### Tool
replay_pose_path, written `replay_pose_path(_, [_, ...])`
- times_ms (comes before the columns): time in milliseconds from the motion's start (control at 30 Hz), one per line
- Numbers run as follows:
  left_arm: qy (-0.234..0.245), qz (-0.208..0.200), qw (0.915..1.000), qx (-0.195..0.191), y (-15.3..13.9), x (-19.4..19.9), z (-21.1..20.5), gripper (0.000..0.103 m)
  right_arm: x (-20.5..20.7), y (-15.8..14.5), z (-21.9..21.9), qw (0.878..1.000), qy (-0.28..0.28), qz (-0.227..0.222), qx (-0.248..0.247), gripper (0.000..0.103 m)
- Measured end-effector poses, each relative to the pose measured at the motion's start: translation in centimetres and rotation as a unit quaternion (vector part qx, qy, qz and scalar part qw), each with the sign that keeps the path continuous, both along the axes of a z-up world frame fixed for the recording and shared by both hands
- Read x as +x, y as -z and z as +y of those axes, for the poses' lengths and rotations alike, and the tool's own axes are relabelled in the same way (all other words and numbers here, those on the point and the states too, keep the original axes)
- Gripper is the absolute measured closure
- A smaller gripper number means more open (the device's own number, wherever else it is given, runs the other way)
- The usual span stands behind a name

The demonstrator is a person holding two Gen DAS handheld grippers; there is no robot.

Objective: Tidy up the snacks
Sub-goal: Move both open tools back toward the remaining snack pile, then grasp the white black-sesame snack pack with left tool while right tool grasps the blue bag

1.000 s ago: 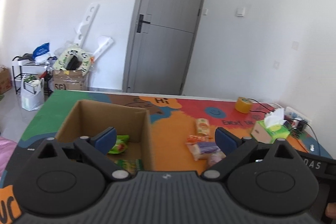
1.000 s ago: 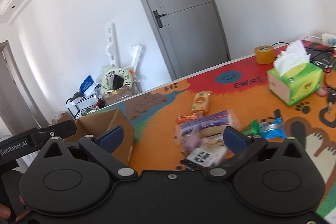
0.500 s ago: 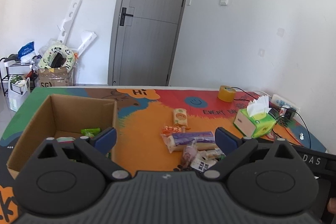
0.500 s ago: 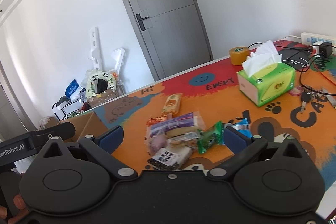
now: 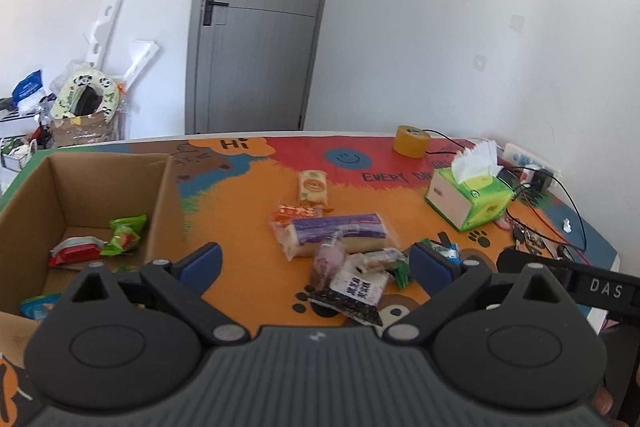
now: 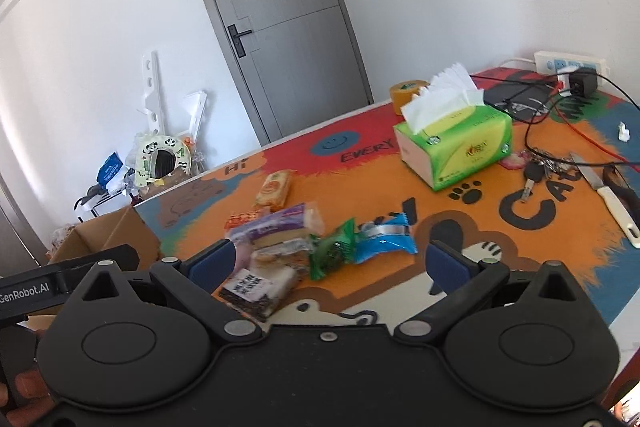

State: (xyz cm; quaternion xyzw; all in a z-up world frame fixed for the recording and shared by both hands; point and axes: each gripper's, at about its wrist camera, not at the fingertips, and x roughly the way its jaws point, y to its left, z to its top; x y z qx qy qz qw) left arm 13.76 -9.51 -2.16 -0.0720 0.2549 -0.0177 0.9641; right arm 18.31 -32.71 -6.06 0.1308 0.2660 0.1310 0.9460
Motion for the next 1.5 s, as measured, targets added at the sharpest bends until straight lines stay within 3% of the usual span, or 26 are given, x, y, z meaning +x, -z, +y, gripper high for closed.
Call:
replay_pose_path(267, [0.018,0.016,0.9997,0.004,2.0,1.9,-1.9,0.005,1.0,1.9,-2.0,1.000,0.019,0.018,0.012,0.002])
replay_pose_path(733, [0.020,0.063,0.9978,0.010,6.0,6.6,-3.3,0.006,3.9,5.3,-2.6,0.998,0.019,0.054,0.016,0.020])
replay_pose_path(1000, [0.017,0.082,0.9963,0.015,7.6,8.5,-3.8,0.009,5.9,6.0,-2.6,0.998,0.019,0.064,0.021,0.022])
replay_pose_path(1300, [0.045,0.100,0.9939,0.001,8.4,9.4,-5.2,0.012,7.1,6.8,-2.9,0.997,0.016,0.074,0.035,0.022])
replay_pose_path(1400, [0.039,0.102,0.9937,0.022,8.7,9.5,-5.8,0.017,7.5,7.0,-3.0,0.996,0.017,0.078,0.038,0.022])
replay_pose_path(1467, [0.028,0.104,0.9937,0.030,8.8,9.5,-5.7,0.032,7.7,7.2,-3.0,0.996,0.019,0.080,0.039,0.022])
replay_pose_path(1500, [0.024,0.104,0.9938,0.032,8.9,9.5,-5.6,0.034,7.8,7.2,-2.9,0.996,0.019,0.079,0.038,0.022])
